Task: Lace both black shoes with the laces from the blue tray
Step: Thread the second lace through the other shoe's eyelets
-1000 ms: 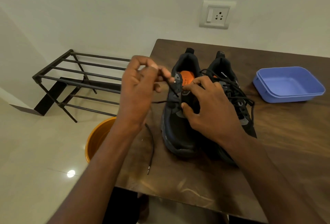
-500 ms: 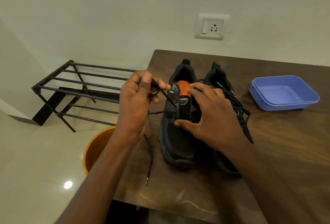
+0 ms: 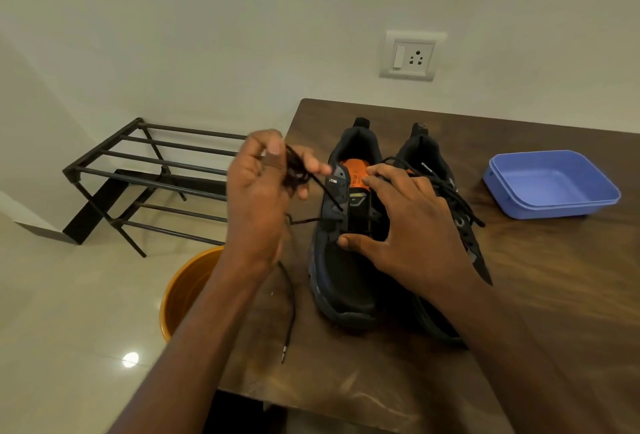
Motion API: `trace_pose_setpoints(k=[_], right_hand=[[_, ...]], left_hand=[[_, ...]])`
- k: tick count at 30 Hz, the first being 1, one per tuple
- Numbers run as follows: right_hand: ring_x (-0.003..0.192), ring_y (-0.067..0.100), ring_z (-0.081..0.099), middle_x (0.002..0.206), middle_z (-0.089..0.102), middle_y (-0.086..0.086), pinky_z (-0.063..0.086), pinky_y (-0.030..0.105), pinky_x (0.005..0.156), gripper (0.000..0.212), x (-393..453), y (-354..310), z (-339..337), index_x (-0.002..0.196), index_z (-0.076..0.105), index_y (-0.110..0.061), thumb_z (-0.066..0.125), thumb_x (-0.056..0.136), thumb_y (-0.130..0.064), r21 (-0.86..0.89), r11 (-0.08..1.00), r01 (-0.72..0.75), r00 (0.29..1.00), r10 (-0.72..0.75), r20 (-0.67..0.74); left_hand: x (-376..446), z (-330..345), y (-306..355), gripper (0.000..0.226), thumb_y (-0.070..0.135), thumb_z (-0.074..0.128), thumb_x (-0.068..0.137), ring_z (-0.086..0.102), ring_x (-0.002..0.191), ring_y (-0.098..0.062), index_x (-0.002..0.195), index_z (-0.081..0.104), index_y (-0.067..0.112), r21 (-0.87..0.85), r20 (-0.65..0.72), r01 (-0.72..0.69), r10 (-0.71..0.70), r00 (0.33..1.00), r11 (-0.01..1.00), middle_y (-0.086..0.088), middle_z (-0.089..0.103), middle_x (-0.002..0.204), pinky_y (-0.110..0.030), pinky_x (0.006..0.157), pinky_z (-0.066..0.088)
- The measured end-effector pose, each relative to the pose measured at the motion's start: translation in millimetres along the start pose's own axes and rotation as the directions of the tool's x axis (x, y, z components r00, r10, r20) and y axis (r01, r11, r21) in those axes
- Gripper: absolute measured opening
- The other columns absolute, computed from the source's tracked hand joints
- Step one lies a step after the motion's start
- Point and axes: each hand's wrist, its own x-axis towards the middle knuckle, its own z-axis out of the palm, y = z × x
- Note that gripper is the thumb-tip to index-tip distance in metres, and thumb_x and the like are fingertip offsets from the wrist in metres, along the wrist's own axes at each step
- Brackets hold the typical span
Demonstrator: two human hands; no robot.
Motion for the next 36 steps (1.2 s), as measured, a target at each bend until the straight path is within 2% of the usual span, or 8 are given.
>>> trace_pose_setpoints(k=[3,6,12,18,23,31,34,36], right_hand=[[0.146,0.015,0.026,0.162,0.025,-0.017,0.032,0.043,0.116,0.096,0,-1,0,0.158,0.032,-0.033,0.067,0.079,-0.075,-0.020,1.000,-0.007,1.000,0.007,0.000],[0.145,0.015,0.029,0.161,0.029,-0.016,0.033,0.042,0.114,0.095,-1,-2,0,0.157,0.034,-0.031,0.066,0.079,-0.075,-0.025,1.000,-0.010,1.000,0.010,-0.018],[0.149,0.012,0.023,0.163,0.024,-0.018,0.028,0.043,0.118,0.097,-1,-3,-3,0.158,0.030,-0.034,0.066,0.079,-0.076,-0.026,1.000,-0.018,1.000,0.018,0.012],[0.149,0.013,0.024,0.163,0.024,-0.017,0.028,0.042,0.116,0.097,-1,-2,-1,0.159,0.030,-0.032,0.066,0.080,-0.075,-0.017,1.000,-0.022,1.000,0.022,0.018],[0.150,0.012,0.023,0.164,0.022,-0.018,0.027,0.043,0.117,0.097,0,-3,-2,0.159,0.029,-0.034,0.067,0.080,-0.074,-0.010,1.000,-0.025,0.999,0.025,0.029],[0.149,0.012,0.024,0.163,0.023,-0.018,0.028,0.043,0.116,0.097,-1,-4,-1,0.159,0.030,-0.033,0.066,0.079,-0.075,-0.024,0.999,-0.032,0.999,0.033,0.016],[0.152,0.012,0.021,0.165,0.022,-0.018,0.025,0.045,0.120,0.098,0,-4,-4,0.159,0.028,-0.035,0.066,0.079,-0.076,-0.015,0.999,-0.034,0.999,0.035,0.035],[0.154,0.011,0.018,0.166,0.020,-0.017,0.021,0.046,0.123,0.098,0,-3,-5,0.160,0.026,-0.036,0.068,0.079,-0.074,-0.001,0.999,-0.041,0.998,0.041,0.046]], left_hand=[[0,-2,-11,0.014,0.027,0.052,0.107,0.058,0.078,-0.009,0.110,0.054,0.014,0.377,0.093,-0.074,0.041,0.995,0.923,0.002,0.058,0.088,-0.019,0.066,0.046],[-5,0,-35,0.020,0.032,0.074,0.092,0.055,0.099,-0.008,0.107,0.063,0.027,0.748,0.256,-0.117,-0.122,0.959,0.653,0.008,0.056,0.105,-0.025,0.084,0.049],[4,-3,-19,0.008,0.017,0.058,0.104,0.065,0.097,-0.009,0.104,0.064,0.011,0.446,0.015,-0.075,0.076,0.997,0.892,-0.001,0.069,0.102,-0.014,0.081,0.050],[-3,0,-36,0.012,0.021,0.076,0.091,0.059,0.104,-0.012,0.101,0.069,0.023,0.771,0.238,-0.112,-0.120,0.964,0.627,0.004,0.059,0.110,-0.034,0.093,0.055],[2,0,-24,0.008,0.011,0.056,0.103,0.064,0.094,-0.004,0.101,0.064,0.012,0.497,0.114,-0.059,0.002,0.993,0.865,0.001,0.068,0.099,-0.015,0.083,0.051],[-3,3,-33,0.009,0.015,0.069,0.097,0.058,0.092,-0.006,0.095,0.064,0.022,0.734,0.312,-0.196,-0.066,0.948,0.651,0.006,0.059,0.101,-0.021,0.078,0.050],[0,3,-16,0.010,0.012,0.051,0.107,0.066,0.096,-0.005,0.102,0.059,0.015,0.364,0.119,-0.077,0.036,0.992,0.928,-0.001,0.069,0.101,-0.017,0.072,0.049],[3,-3,-6,0.015,0.016,0.039,0.111,0.071,0.101,-0.021,0.106,0.053,0.015,0.026,-0.011,0.018,-0.017,1.000,1.000,-0.004,0.071,0.097,-0.022,0.066,0.050]])
